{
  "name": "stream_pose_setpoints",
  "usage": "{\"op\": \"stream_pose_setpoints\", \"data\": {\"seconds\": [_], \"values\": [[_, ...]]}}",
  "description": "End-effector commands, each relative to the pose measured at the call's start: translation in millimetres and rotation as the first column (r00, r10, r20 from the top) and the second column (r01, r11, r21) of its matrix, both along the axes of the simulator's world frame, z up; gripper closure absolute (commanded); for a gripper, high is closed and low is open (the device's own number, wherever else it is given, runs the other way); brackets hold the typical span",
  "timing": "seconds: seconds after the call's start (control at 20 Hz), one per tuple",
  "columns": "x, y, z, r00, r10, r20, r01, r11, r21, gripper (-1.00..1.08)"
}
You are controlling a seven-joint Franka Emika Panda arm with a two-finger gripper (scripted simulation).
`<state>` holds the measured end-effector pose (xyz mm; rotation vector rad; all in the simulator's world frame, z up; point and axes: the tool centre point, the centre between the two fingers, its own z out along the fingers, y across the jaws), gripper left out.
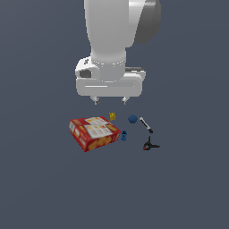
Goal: Pick up a designated object from a clutter of objects.
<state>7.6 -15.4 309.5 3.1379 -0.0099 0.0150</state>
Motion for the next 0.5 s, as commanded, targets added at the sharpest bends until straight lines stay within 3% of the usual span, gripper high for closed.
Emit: {"op": "stream_pose_setpoints", "data": {"seconds": [0.0,0.45], "values": [[0.0,0.0,0.0,1.000,0.000,0.000,0.000,1.000,0.000,-0.92],[5.2,23.2,13.6,0.999,0.023,0.037,-0.023,1.000,0.005,-0.92]]}}
